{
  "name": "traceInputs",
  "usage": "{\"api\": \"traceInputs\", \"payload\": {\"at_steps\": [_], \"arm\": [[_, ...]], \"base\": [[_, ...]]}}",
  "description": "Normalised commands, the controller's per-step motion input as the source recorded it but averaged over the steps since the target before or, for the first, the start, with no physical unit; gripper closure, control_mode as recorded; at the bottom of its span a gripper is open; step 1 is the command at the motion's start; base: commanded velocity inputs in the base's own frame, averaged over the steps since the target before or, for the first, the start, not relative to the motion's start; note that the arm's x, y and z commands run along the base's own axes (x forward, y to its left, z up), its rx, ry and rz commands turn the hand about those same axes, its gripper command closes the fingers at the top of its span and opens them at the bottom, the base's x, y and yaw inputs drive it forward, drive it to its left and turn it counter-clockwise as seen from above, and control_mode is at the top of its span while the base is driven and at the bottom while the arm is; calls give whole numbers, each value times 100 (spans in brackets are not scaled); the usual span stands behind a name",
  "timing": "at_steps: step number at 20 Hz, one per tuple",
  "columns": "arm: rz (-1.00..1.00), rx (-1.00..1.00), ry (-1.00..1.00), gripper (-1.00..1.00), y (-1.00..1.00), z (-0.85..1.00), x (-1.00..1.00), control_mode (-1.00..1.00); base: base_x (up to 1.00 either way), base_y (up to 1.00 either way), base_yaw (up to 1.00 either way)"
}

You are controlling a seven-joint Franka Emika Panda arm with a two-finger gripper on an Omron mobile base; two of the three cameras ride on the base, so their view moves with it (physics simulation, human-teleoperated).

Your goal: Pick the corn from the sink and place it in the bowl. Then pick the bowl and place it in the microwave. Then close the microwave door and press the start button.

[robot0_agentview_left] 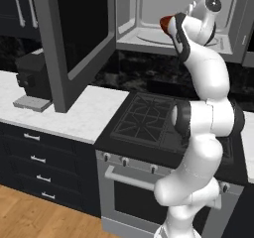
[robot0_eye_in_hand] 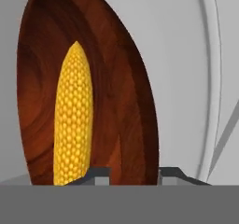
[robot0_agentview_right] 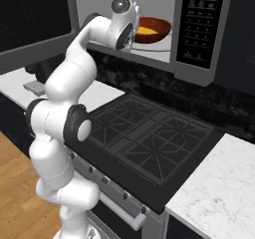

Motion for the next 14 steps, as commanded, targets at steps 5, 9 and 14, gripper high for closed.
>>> {"api": "traceInputs", "payload": {"at_steps": [5,9,14], "arm": [[7,0,-37,-100,0,0,2,-100],[12,0,-56,-100,14,-6,-59,-100],[12,-2,-45,-100,60,-14,-100,-100]], "base": [[0,0,0],[0,0,0],[0,0,0]]}}
